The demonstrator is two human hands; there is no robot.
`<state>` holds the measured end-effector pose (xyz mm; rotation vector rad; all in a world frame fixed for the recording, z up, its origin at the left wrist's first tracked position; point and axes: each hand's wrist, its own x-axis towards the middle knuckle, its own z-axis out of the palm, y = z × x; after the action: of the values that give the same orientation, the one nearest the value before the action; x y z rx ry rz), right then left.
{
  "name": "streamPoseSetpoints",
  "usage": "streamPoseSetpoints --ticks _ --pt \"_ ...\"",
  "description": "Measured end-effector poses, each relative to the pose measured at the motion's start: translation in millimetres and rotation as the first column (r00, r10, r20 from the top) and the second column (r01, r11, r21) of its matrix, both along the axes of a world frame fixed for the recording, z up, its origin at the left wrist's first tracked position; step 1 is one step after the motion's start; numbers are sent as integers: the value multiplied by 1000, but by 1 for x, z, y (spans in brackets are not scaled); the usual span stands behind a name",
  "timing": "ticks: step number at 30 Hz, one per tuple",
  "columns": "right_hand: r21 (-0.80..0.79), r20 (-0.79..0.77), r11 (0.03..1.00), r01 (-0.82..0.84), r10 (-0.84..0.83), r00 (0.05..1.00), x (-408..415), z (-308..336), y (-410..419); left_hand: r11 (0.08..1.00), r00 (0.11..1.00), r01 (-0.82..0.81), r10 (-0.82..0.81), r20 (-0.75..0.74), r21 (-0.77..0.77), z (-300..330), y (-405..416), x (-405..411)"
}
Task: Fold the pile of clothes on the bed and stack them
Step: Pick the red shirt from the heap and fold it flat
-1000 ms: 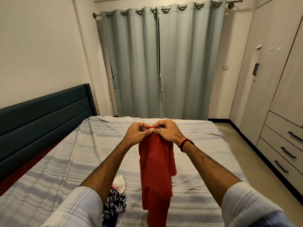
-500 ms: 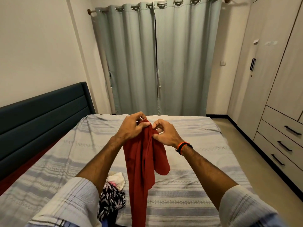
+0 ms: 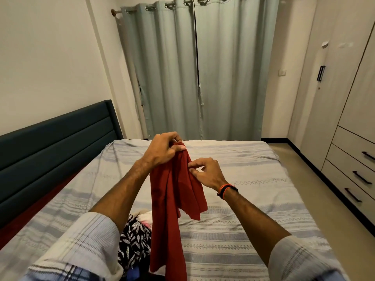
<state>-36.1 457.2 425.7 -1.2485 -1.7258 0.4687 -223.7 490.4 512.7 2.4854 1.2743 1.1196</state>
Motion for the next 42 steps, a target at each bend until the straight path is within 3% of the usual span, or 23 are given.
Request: streamPoseSetpoints --ticks 5,10,15,18,22,24,27,33,38,42 --pt "87 11 996 -25 24 1000 -5 -8 -5 999 999 -46 46 16 8 3 0 0" --pt "26 177 1000 -10 6 984 -9 -21 -9 995 994 -91 89 57 34 4 0 3" --pt "-39 306 994 107 -90 948 -17 -27 -11 989 987 -142 138 79 46 5 -3 7" --pt "-104 240 980 170 -141 960 -15 -31 -8 988 985 -151 147 86 45 5 -5 8" --pt "-182 32 966 186 -183 983 2 -30 3 974 970 -224 220 108 30 3 -2 -1" --pt "-187 -71 968 168 -184 980 16 -26 8 961 955 -275 271 116 12 1 1 -8" --pt "-132 -95 985 112 -125 988 36 -14 13 941 930 -336 337 148 -34 -3 5 -17" --pt "-19 17 999 -27 27 999 61 11 23 914 884 -391 405 234 -106 -10 9 -23" --pt "-76 198 990 -121 134 971 74 33 24 911 873 -388 411 262 -137 -8 12 -29" --pt "-139 247 987 -74 107 963 80 44 28 916 878 -374 401 262 -148 -7 12 -32"
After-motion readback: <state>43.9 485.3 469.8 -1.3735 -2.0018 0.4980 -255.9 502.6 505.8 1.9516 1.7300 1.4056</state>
